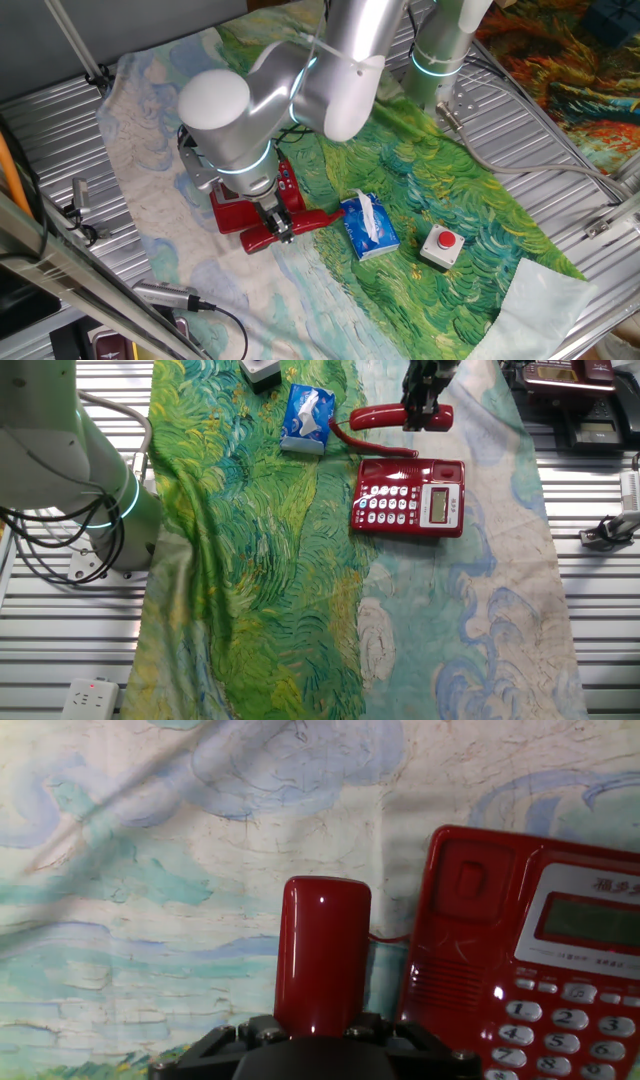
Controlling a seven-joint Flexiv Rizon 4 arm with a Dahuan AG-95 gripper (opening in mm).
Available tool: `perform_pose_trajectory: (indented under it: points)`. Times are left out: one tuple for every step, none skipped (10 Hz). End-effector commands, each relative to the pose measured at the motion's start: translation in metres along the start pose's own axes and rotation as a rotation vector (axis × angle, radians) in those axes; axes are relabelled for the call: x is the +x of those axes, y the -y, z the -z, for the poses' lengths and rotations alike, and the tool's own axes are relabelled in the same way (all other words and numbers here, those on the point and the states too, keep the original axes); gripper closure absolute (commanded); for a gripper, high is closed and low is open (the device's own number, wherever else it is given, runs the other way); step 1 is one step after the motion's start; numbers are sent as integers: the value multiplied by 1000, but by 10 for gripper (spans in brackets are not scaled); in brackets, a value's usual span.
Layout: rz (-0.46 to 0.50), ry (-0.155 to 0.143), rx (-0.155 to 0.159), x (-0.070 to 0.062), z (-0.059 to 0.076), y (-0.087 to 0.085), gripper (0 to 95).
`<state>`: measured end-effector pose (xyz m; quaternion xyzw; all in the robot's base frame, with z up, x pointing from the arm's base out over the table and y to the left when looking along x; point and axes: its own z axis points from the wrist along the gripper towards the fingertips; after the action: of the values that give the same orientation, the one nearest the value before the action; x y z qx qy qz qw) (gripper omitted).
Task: Place the handset of the telephone on the corresponding phone cradle
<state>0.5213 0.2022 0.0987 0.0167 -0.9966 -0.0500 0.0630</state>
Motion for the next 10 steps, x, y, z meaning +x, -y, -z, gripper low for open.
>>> perform_pose_trajectory:
  points:
    - [16,-7,1,5,4,6,950]
    - [23,-8,-1,7,5,11,950]
    - [37,-6,-2,10,2,20,950]
    - [47,-2,-7,13,0,27,950]
    - [53,1,-8,15,-1,33,950]
    - [56,0,-7,16,-1,35,950]
    - [60,-2,-2,21,0,43,950]
    - [65,-2,-1,22,0,48,950]
    - [73,-2,-3,22,1,56,950]
    - [48,1,0,19,0,57,950]
